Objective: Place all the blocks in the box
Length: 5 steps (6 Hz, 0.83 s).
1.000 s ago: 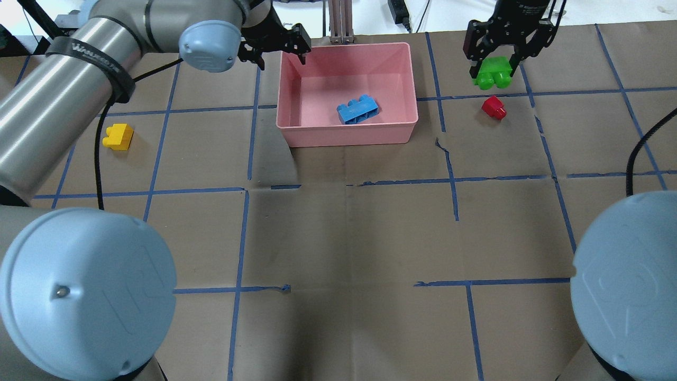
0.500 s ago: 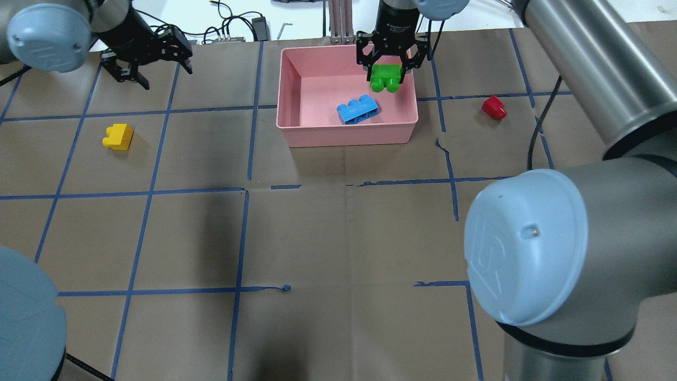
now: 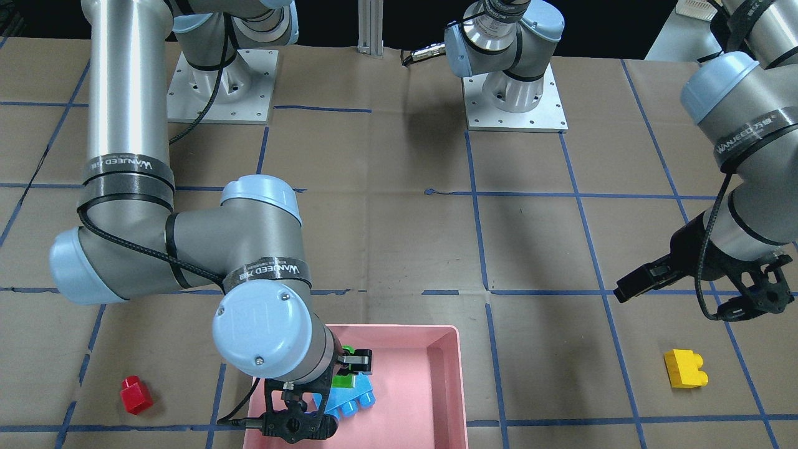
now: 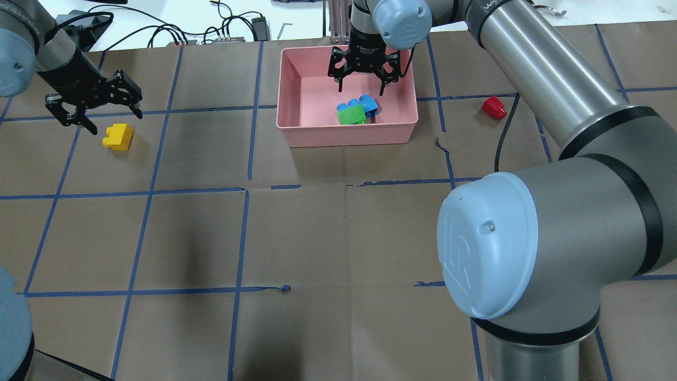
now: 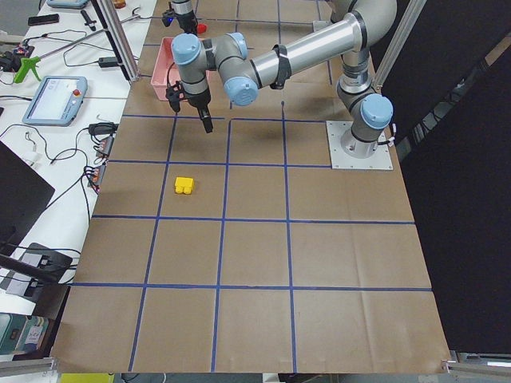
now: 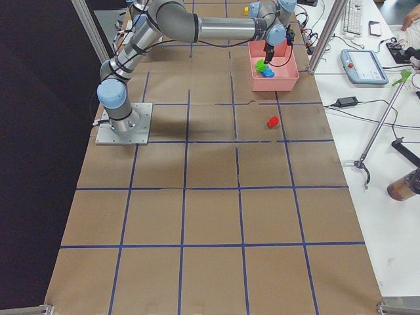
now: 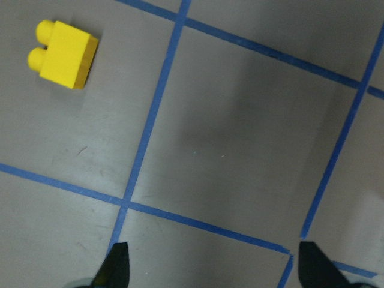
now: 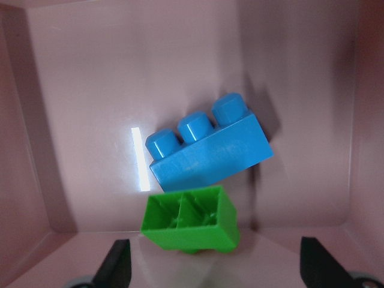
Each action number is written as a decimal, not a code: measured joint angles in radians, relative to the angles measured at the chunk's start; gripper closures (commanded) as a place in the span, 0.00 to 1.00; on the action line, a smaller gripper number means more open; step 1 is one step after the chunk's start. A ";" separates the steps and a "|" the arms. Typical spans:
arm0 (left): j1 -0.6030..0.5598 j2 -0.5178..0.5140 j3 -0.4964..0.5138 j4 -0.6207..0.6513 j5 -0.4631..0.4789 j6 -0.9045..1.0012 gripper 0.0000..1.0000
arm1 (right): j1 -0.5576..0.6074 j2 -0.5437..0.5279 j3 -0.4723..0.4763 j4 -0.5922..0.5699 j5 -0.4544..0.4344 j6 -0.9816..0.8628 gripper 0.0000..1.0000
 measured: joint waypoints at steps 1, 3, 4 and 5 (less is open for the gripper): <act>0.019 -0.008 -0.017 0.033 0.009 0.111 0.01 | -0.002 -0.020 0.000 0.014 -0.002 0.001 0.00; 0.028 -0.050 -0.086 0.228 0.012 0.215 0.00 | -0.033 -0.128 0.008 0.165 -0.008 -0.052 0.00; 0.028 -0.072 -0.112 0.297 0.014 0.226 0.01 | -0.077 -0.180 0.011 0.243 -0.012 -0.125 0.00; 0.027 -0.074 -0.142 0.326 0.017 0.231 0.00 | -0.150 -0.204 0.014 0.284 -0.014 -0.233 0.00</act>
